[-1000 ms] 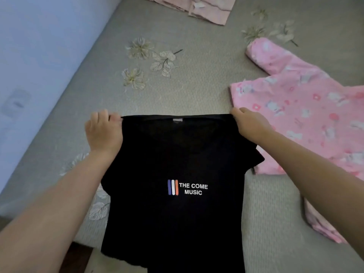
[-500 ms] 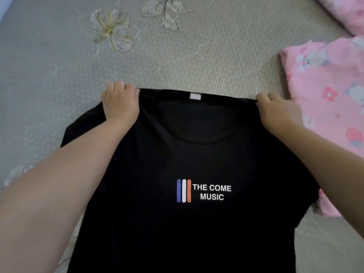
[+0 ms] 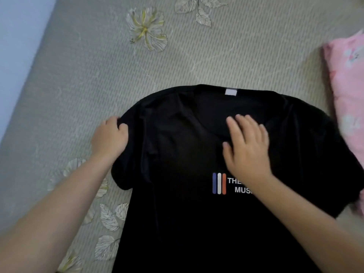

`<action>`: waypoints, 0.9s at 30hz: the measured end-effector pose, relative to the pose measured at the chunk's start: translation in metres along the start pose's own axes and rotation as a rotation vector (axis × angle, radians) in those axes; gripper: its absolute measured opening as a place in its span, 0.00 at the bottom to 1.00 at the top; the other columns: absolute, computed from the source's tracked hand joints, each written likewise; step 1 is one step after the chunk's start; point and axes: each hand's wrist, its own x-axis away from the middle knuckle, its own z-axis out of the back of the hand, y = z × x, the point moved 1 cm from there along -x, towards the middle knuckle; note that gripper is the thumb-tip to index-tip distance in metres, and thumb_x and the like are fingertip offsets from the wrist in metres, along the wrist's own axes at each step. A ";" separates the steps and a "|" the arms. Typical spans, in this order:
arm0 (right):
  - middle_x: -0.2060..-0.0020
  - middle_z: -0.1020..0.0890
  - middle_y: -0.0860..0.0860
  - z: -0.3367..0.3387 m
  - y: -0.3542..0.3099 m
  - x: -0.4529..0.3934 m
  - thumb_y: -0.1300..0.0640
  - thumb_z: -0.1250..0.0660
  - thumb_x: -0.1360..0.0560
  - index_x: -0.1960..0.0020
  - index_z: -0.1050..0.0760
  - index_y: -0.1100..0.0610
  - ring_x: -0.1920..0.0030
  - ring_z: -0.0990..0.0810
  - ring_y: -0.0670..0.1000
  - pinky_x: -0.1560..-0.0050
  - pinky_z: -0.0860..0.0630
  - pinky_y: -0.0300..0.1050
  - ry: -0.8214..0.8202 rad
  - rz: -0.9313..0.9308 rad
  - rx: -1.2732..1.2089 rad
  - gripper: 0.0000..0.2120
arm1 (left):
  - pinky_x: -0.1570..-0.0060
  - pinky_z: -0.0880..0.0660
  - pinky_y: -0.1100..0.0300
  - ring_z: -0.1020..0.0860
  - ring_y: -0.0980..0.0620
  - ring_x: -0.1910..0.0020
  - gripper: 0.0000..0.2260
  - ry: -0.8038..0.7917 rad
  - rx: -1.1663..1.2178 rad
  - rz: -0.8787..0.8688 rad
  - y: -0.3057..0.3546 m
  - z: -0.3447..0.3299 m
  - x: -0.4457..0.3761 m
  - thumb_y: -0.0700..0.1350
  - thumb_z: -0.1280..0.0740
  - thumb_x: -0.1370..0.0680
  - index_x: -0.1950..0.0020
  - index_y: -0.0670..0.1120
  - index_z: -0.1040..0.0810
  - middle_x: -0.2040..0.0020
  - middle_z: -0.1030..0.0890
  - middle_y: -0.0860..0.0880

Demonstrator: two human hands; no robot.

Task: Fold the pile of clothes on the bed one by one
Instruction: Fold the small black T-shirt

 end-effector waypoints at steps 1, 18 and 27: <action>0.42 0.22 0.62 -0.007 -0.021 0.011 0.54 0.42 0.30 0.39 0.25 0.62 0.41 0.24 0.65 0.43 0.32 0.68 -0.056 0.017 -0.022 0.23 | 0.52 0.32 0.51 0.27 0.40 0.48 0.12 -0.063 0.102 0.068 -0.008 0.004 0.003 0.43 0.43 0.22 0.44 0.39 0.26 0.48 0.24 0.38; 0.38 0.24 0.58 -0.033 -0.061 0.038 0.49 0.36 0.34 0.41 0.23 0.55 0.38 0.26 0.62 0.41 0.37 0.69 -0.325 -0.030 0.161 0.23 | 0.49 0.25 0.57 0.25 0.51 0.51 0.21 0.141 0.736 0.181 -0.061 0.021 0.011 0.34 0.31 0.29 0.40 0.47 0.33 0.48 0.27 0.48; 0.36 0.26 0.60 -0.034 -0.062 0.039 0.48 0.48 0.29 0.39 0.24 0.56 0.37 0.27 0.64 0.40 0.40 0.68 -0.347 -0.039 0.138 0.25 | 0.49 0.30 0.56 0.24 0.45 0.44 0.21 0.137 0.511 0.469 -0.059 -0.011 0.032 0.48 0.30 0.28 0.40 0.40 0.30 0.44 0.22 0.45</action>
